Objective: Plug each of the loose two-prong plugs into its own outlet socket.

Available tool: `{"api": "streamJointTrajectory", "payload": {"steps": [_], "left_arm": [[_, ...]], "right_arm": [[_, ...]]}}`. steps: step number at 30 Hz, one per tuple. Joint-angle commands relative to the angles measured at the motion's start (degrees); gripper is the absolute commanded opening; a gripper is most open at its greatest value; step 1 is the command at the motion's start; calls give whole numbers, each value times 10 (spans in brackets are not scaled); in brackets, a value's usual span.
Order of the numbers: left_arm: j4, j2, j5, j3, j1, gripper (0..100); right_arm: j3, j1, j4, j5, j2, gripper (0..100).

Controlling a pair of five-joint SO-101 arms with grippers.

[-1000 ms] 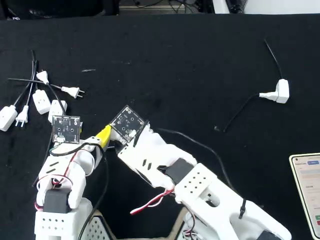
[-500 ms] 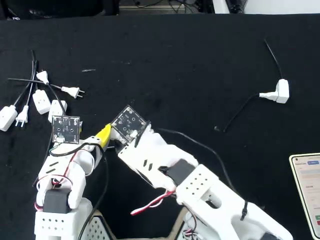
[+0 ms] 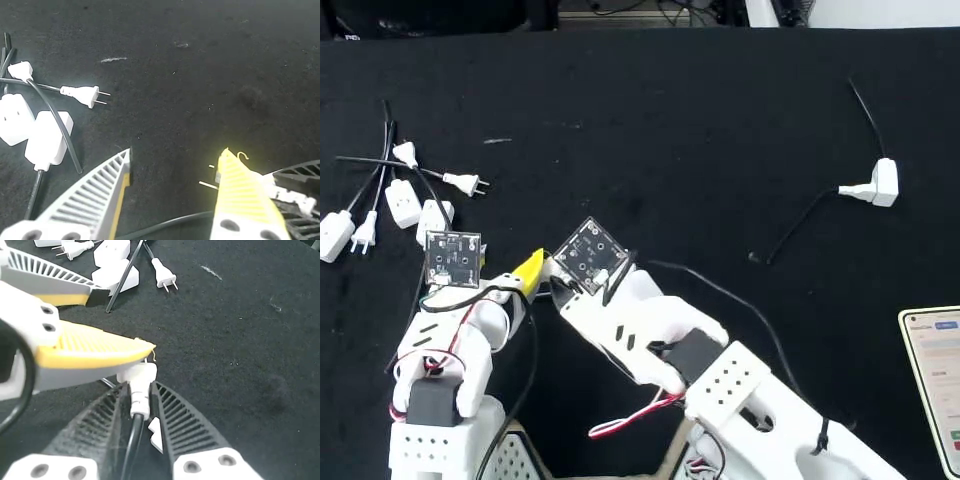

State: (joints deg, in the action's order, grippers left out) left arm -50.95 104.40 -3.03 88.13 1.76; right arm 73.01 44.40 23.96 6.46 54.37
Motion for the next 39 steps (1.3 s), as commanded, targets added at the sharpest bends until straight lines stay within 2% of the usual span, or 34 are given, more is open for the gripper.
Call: {"api": "streamJointTrajectory", "payload": {"steps": [1,7,11,15,21,26,33,39], "left_arm": [[6,-5,-7,-2,27,284],[7,-4,2,-16,80,284],[7,-4,18,-16,80,284],[7,-6,18,-13,77,284],[7,-11,18,-11,77,284],[6,-30,18,-12,72,284],[11,-201,-22,-82,25,284],[50,-402,-33,-144,3,284]], "right_arm": [[-10,-7,-15,-1,5,10],[-22,-41,14,0,5,10],[-49,-41,66,47,5,10],[-90,-41,143,116,4,10],[-201,-42,317,252,-2,10],[-339,-58,469,346,-99,10],[-524,-142,622,474,-226,10],[-578,-208,687,565,-268,10]]}}
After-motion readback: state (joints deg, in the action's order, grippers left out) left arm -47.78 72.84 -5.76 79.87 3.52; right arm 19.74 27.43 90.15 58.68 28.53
